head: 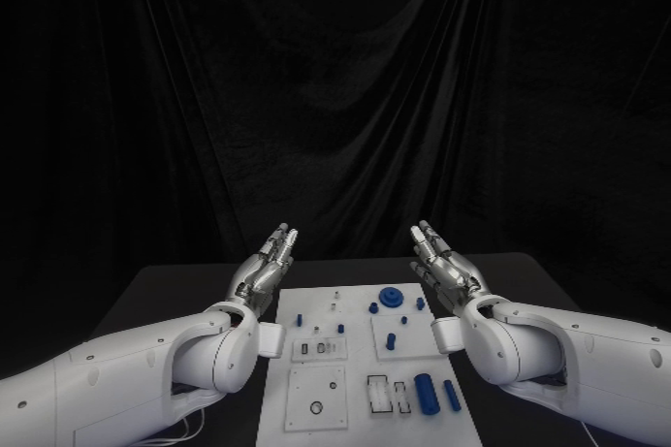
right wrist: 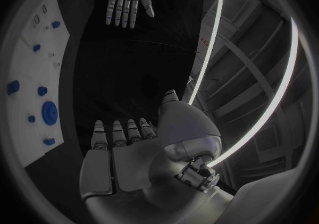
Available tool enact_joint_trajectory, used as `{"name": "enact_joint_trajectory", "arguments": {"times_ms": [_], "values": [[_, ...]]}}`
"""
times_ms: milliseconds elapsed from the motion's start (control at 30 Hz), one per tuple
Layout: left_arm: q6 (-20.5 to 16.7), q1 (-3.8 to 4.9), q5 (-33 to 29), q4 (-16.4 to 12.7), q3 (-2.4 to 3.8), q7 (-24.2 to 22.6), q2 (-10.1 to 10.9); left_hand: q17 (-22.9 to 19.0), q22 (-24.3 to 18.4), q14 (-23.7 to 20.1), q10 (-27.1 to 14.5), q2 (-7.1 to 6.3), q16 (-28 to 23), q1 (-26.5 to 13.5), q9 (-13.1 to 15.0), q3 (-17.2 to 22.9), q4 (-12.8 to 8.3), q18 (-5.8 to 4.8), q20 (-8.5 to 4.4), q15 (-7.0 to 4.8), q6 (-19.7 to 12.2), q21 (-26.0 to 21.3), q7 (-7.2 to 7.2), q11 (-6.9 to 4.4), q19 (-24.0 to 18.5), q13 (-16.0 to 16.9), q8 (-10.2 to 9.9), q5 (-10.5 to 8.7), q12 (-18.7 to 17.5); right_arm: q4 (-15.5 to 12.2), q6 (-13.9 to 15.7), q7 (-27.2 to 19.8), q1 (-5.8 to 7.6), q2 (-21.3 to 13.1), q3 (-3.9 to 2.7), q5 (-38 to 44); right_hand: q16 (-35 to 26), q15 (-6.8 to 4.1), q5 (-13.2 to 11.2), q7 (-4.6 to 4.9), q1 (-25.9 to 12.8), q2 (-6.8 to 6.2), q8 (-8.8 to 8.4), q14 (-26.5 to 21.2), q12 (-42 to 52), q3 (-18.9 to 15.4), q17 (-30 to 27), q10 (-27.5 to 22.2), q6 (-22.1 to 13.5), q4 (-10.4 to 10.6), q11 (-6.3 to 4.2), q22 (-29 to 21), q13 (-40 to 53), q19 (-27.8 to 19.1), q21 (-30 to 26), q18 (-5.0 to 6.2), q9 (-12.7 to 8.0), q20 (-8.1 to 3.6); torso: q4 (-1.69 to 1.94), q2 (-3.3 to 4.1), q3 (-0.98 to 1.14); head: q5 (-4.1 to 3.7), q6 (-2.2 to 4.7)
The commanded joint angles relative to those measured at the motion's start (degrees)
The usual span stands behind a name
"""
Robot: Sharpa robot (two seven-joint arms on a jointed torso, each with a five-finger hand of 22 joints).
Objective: Assemble the parts on the task board
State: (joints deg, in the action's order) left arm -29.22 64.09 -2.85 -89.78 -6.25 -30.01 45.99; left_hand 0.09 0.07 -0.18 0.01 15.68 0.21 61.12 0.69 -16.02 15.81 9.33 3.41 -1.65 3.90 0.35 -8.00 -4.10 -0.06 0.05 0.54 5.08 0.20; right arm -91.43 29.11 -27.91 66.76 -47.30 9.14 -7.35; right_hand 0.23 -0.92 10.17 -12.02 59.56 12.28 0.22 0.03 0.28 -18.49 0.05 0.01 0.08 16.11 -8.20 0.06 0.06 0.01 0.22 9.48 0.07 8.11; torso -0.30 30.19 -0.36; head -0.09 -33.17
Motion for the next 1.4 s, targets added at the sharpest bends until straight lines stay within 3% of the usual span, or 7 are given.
{"name": "enact_joint_trajectory", "arguments": {"times_ms": [33,500,633,667,767,867,1400], "values": [[13.6,1.01,-3.1,-0.2,-0.90,-3.4,0.2,-0.1,-0.1,0.2,0.0,0.38,-0.2,3.6,0.2,-0.6,0.8,0.87,0.97,-0.74,0.9,-0.4,0.16,-0.31,0.1,0.0,0.3,0.73,-0.2,-0.5,-13.3,3.0,1.36,-0.6,1.23,-6.4,-0.2,0.36,0.8,1.01,3.0,0.12,-0.03,0.0,-0.3,-0.8,-0.1,0.0,0.6,0.5,-0.10,-0.1,-0.1,0.0,-0.2,0.64,0.1,1.50,0.00,-0.01,-0.02,0.01,0.00],[32.4,4.26,-7.0,-0.3,-5.59,-6.2,1.1,0.3,0.9,1.0,2.2,0.91,0.3,4.9,1.2,-1.2,0.9,0.89,7.88,6.92,8.5,1.4,7.56,2.86,2.1,0.7,1.5,1.30,0.5,-1.3,-23.3,4.9,4.16,-1.7,4.91,-11.2,-0.2,4.45,1.1,6.30,6.1,-0.65,1.36,0.0,-0.3,0.5,-0.1,0.0,4.1,0.5,3.84,-0.1,-0.1,0.0,-0.2,0.91,0.9,5.73,0.00,-0.01,-0.02,0.01,0.00],[33.4,4.42,-7.2,-0.3,-5.83,-6.4,1.2,0.6,1.2,2.3,4.3,0.91,0.8,5.5,1.3,-0.1,0.9,0.97,8.42,7.35,11.1,2.0,8.76,4.21,2.8,1.3,1.8,2.51,0.9,-1.3,-23.3,4.9,4.16,-1.7,4.91,-11.2,0.2,7.55,4.2,11.70,9.9,-0.75,3.62,0.3,1.9,1.4,0.2,0.8,8.7,0.2,7.43,1.1,0.7,2.5,1.5,0.92,1.8,8.28,0.00,-0.01,-0.02,0.01,0.00],[36.9,4.41,1.5,1.1,-5.83,-11.0,3.7,0.7,1.2,2.5,4.6,0.84,0.9,5.9,1.4,0.0,0.9,0.98,8.47,7.39,11.3,2.1,8.66,4.30,2.9,1.4,1.8,2.94,0.9,-1.0,-32.7,3.4,4.18,-6.6,4.99,-3.1,0.5,7.73,5.2,12.17,10.8,-0.70,4.09,0.6,2.4,1.6,0.4,0.9,9.4,0.0,7.64,1.2,0.8,3.0,1.8,0.91,1.9,8.38,0.38,1.40,-0.20,1.12,-7.22],[37.0,4.42,1.9,0.6,-5.83,-11.5,4.6,0.8,1.2,3.1,5.9,0.78,1.0,7.9,1.3,0.5,0.8,0.95,8.76,7.73,11.8,2.3,8.06,4.98,3.3,1.8,1.6,6.15,1.0,-1.0,-33.2,4.0,4.55,-7.1,4.99,-2.1,6.0,10.43,14.7,14.05,18.6,-1.32,8.03,8.6,10.2,3.4,3.0,4.5,15.3,-3.1,12.36,3.2,2.4,12.1,6.2,0.50,2.9,8.98,0.56,1.71,-0.13,1.07,-8.11],[36.5,4.42,3.4,0.2,-5.83,-12.3,5.7,1.1,1.2,4.6,10.0,0.93,1.4,18.0,2.1,6.7,-5.1,0.96,9.23,8.07,17.5,2.4,9.56,6.69,3.7,3.2,2.7,23.84,1.9,-0.7,-34.0,4.9,5.23,-7.3,4.99,-0.6,8.7,12.02,14.0,14.22,19.0,-1.73,9.03,13.6,13.4,2.7,4.1,5.2,15.8,-1.8,14.47,3.7,2.5,17.0,8.1,-0.62,2.9,8.81,1.12,2.09,-0.11,0.99,-8.71],[33.0,4.68,6.3,-3.3,-5.71,-14.0,12.7,1.9,1.3,8.0,13.3,-0.30,2.5,19.1,2.3,10.5,-7.3,1.04,9.46,8.09,18.7,2.7,8.32,8.61,4.6,4.1,2.7,28.52,5.2,0.8,-21.2,15.4,15.10,-6.9,5.00,26.9,30.2,8.77,20.5,18.09,34.7,-4.19,21.31,45.4,37.2,7.0,11.2,20.3,29.0,-13.9,19.80,9.8,4.8,53.9,25.2,0.83,5.8,4.73,2.52,5.93,-0.12,0.08,-11.50]]}}
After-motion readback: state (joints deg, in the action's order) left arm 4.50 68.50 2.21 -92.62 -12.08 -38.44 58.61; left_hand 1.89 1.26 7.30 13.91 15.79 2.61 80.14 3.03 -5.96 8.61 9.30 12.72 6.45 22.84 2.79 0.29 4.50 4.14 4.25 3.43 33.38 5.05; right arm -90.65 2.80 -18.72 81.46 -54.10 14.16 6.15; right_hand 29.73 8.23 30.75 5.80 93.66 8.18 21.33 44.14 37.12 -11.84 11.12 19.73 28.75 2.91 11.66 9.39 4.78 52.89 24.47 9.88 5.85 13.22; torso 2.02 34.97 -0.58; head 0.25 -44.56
